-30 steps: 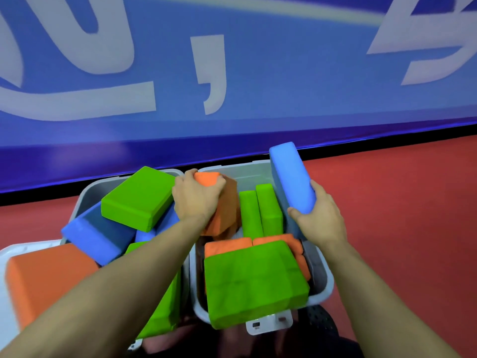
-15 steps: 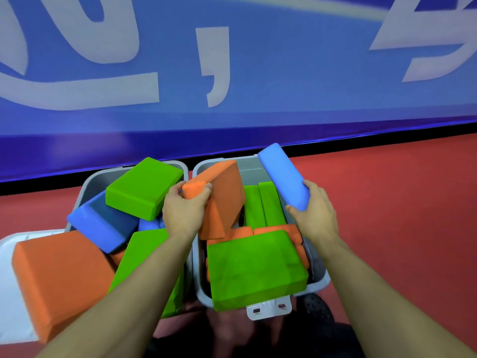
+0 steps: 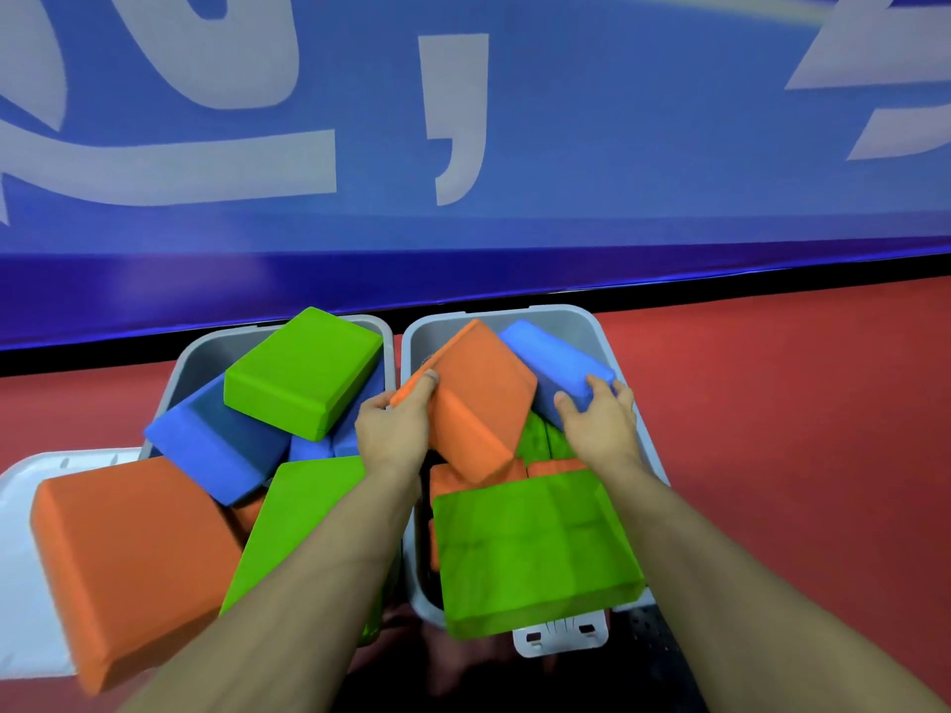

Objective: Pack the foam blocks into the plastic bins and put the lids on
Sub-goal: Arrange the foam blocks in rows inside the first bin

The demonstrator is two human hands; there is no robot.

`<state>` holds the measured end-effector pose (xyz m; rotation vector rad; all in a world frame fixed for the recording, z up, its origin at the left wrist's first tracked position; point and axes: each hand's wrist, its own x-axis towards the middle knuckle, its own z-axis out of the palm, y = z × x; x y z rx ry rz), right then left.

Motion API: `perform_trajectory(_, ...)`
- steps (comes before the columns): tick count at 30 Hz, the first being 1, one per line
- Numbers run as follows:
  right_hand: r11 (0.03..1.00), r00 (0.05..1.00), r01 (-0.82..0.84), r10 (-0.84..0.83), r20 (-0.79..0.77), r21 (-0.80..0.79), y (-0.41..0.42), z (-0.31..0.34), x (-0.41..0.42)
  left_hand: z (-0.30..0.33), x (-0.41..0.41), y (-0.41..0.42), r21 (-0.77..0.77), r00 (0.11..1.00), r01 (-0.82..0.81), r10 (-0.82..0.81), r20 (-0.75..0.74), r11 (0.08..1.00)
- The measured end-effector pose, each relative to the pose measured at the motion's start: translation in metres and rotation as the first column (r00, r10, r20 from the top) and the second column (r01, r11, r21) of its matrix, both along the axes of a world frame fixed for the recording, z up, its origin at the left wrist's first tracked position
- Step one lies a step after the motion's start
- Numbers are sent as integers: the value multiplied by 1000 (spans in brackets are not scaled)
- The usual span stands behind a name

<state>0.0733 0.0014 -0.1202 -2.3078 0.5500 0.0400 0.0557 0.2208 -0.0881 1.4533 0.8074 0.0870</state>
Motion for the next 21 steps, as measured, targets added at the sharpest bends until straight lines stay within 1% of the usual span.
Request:
perform_trajectory(1, 996, 999, 42, -41, -11, 80, 3, 10, 2, 2, -2, -3, -57, 1000, 10, -10, -7, 998)
perform_trajectory(2, 978, 996, 85, -77, -52, 191, 7, 20, 2, 4, -3, -6, -120, 1000, 6, -8, -12, 993)
perform_trajectory(3, 935, 987, 134, -97, -127, 328, 12, 31, -1, 4, -4, -10, -198, 1000, -8, 3, -23, 980)
perform_trajectory(4, 862, 971, 182, -83, -222, 474, 18, 42, -7, 2, -4, -12, -274, 1000, -13, 5, -29, 962)
perform_trajectory(5, 768, 946, 221, -18, -325, 602, 24, 53, -14, 2, -4, -15, -336, 1000, -7, -3, -28, 942)
perform_trajectory(6, 684, 918, 239, 73, -391, 689, 28, 60, -20, 3, -5, -17, -378, 1000, 9, -18, -19, 926)
perform_trajectory(7, 608, 901, 245, 144, -408, 755, 32, 64, -23, 4, -5, -20, -396, 999, 44, -51, -9, 917)
perform_trajectory(8, 541, 902, 247, 175, -395, 804, 34, 67, -26, 4, -6, -21, -391, 994, 100, -109, -1, 915)
perform_trajectory(9, 494, 913, 253, 161, -374, 832, 36, 69, -27, 3, -7, -22, -367, 986, 153, -168, -10, 918)
perform_trajectory(11, 457, 949, 278, 7, -316, 845, 37, 69, -25, 3, -8, -22, -344, 950, 285, -311, -22, 895)
perform_trajectory(13, 471, 956, 292, -172, -237, 833, 32, 62, -20, 0, -9, -19, -339, 900, 397, -434, -38, 853)
perform_trajectory(14, 515, 954, 281, -238, -180, 810, 29, 58, -18, -7, -7, -16, -291, 887, 428, -459, -47, 856)
perform_trajectory(15, 581, 950, 264, -294, -104, 770, 27, 55, -16, -13, -4, -13, -198, 886, 441, -460, -58, 875)
perform_trajectory(16, 658, 946, 238, -324, -17, 715, 25, 54, -15, -20, 1, -10, -52, 892, 441, -444, -80, 896)
perform_trajectory(17, 721, 938, 223, -342, 57, 656, 23, 53, -14, -25, 5, -8, 116, 893, 448, -438, -107, 886)
perform_trajectory(18, 755, 930, 207, -349, 113, 623, 21, 52, -13, -31, 11, -5, 281, 884, 468, -442, -154, 838)
perform_trajectory(19, 770, 923, 200, -356, 148, 606, 19, 52, -11, -39, 20, -4, 409, 862, 505, -470, -192, 760)
perform_trajectory(21, 801, 906, 193, -367, 211, 567, 15, 47, -5, -54, 43, -4, 558, 785, 604, -544, -297, 568)
